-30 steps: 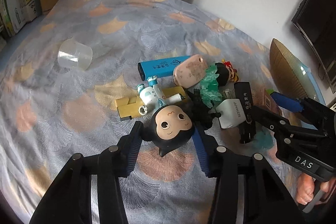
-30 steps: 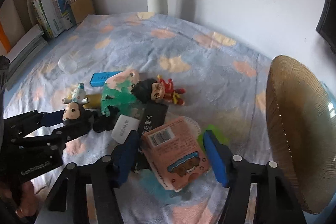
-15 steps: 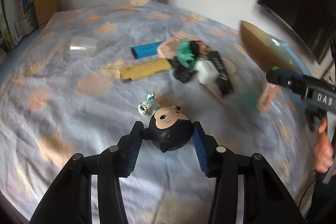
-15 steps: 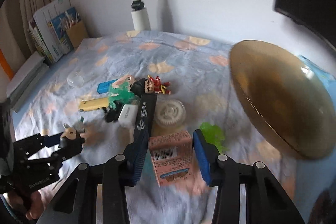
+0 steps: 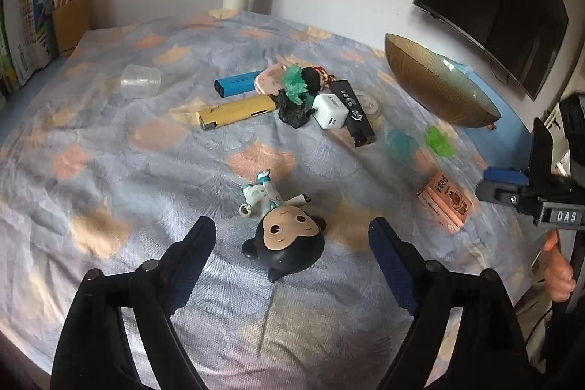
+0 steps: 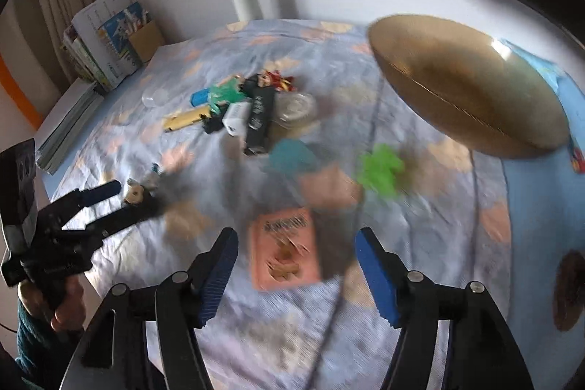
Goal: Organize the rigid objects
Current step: 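Grasp the black monkey figurine with left gripper while right grasps pink capybara box, then carry both items to the brown bowl and open both grippers to drop them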
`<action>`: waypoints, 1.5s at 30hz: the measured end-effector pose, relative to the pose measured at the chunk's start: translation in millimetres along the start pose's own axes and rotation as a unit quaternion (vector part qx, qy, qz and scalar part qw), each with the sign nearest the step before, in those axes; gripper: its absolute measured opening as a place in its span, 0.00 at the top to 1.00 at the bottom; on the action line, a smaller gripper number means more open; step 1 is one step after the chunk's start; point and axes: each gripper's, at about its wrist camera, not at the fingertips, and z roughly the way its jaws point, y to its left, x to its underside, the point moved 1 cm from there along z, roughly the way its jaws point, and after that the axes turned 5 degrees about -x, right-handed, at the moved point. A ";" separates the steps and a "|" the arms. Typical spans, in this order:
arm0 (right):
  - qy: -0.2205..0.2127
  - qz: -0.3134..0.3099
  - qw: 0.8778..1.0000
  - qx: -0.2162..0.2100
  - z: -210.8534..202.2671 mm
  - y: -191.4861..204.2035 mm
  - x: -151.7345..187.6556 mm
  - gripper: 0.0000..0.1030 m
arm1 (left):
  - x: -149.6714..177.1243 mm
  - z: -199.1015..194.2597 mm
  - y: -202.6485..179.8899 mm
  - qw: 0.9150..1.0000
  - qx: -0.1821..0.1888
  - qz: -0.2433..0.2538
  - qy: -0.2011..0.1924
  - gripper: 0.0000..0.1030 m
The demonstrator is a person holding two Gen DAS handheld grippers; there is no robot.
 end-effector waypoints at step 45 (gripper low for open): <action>-0.115 0.172 0.972 0.115 -69.4 -123.9 -85.2 0.62 | -154.1 60.0 -208.2 0.985 0.089 0.131 -0.072 0.54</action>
